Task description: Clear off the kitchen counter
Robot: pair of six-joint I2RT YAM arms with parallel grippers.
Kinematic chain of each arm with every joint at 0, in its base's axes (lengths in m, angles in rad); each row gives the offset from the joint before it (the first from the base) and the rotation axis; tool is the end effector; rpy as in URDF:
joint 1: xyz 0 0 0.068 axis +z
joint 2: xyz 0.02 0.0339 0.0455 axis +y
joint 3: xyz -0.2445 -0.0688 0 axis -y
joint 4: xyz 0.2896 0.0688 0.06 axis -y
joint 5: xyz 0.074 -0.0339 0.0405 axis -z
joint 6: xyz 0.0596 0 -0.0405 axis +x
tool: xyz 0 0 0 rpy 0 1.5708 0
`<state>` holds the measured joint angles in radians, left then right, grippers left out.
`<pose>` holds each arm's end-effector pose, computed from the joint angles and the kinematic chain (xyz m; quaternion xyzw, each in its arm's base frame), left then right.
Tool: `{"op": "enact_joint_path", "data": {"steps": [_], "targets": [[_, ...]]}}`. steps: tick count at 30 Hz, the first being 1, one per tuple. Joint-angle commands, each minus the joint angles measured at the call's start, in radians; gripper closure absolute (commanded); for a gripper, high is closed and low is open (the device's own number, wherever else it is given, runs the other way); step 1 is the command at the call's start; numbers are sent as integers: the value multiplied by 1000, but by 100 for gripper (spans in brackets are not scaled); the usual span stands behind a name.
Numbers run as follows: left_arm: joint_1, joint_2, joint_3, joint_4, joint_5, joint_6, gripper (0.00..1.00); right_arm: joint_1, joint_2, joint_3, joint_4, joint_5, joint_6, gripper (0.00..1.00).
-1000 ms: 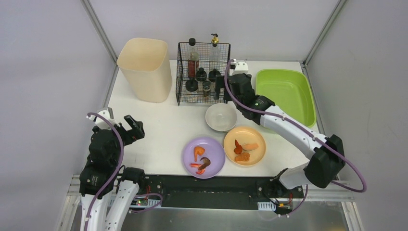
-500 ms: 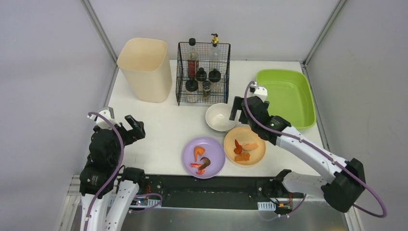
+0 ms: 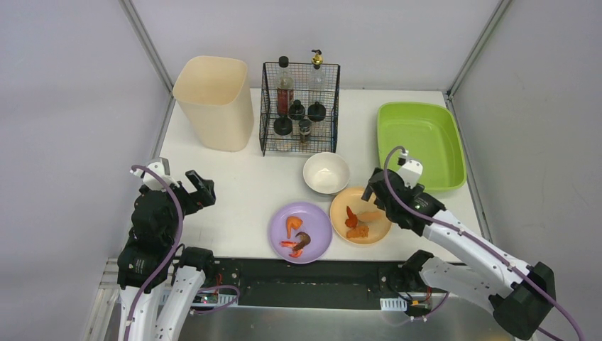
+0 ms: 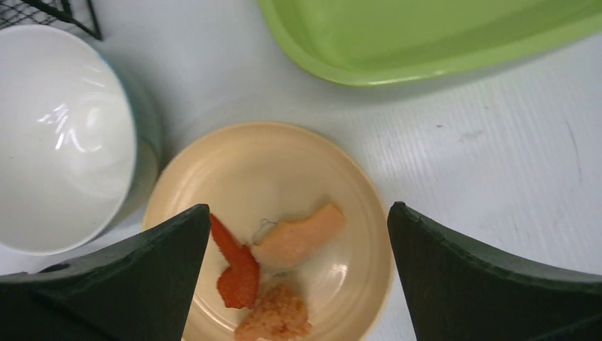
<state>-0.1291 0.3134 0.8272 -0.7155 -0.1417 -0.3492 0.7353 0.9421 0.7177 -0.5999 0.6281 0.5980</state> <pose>0.1403 -0.0097 0.3568 -0.1294 0.7632 -0.0961 0.6258 0.2125 0.1450 0.2156 0.0516 0.8912 -0.0116 0.4504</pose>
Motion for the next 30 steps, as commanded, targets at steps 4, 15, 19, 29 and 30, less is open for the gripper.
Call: {"op": "enact_joint_path", "data": {"steps": [4, 15, 19, 29, 30], "targets": [[5, 5, 1, 31, 21, 6, 0, -9, -140, -62, -220, 62, 226, 1], [4, 14, 2, 31, 24, 5, 0, -9, -199, -126, -329, -90, 374, 5], [4, 20, 3, 31, 28, 6, 0, -9, -192, -172, -314, -138, 402, 10], [1, 24, 2, 31, 31, 7, 0, -9, -142, -266, -167, -225, 441, 32], [2, 24, 2, 31, 33, 7, 1, -8, -142, -274, -154, -228, 444, 35]]}}
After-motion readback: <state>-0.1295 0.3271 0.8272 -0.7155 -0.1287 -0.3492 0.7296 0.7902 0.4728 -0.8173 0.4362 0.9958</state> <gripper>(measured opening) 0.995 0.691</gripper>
